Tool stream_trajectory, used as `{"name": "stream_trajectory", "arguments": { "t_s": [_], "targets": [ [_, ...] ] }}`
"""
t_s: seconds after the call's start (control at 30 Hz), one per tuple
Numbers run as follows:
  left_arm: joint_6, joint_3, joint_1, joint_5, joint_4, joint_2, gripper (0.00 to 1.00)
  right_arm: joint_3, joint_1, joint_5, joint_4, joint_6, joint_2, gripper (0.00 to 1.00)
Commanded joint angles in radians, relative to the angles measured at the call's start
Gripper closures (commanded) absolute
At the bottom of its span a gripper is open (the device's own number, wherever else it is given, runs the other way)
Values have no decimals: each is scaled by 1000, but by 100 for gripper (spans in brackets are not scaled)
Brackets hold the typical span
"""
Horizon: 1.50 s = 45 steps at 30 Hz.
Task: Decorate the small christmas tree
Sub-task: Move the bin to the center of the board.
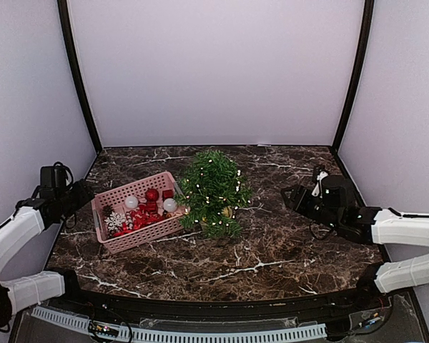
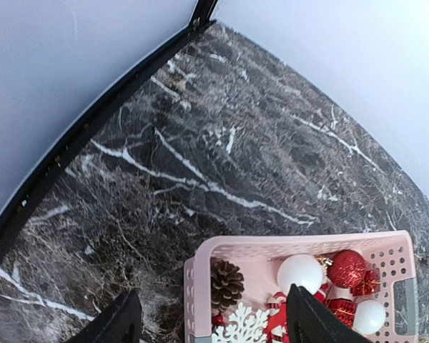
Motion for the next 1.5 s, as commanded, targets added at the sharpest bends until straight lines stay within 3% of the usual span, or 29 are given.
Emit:
{"name": "stream_trajectory", "arguments": {
  "t_s": [0.0,0.07,0.2,0.47,0.67,1.13,1.33,1.47],
  "targets": [
    [96,106,-4,-14,-91,-73,28,4,-6,55,-24,-17,-48,30],
    [133,164,-25,27,-125,-42,28,3,-6,71,-27,-14,-67,29],
    [168,250,-187,51,-159,82,29,-5,-7,99,-23,-10,-95,27],
    [68,243,-354,202,46,299,33,10,-6,100,-34,3,-78,25],
    [61,231,-357,260,139,434,41,6,-5,97,-44,23,-75,26],
    [115,367,-357,311,239,715,36,-8,-5,85,-41,34,-94,14],
    [137,405,-357,328,268,772,38,-24,-5,98,-44,44,-110,15],
    [138,372,-357,313,267,725,40,-22,-5,105,-54,44,-116,15]
  ]
}}
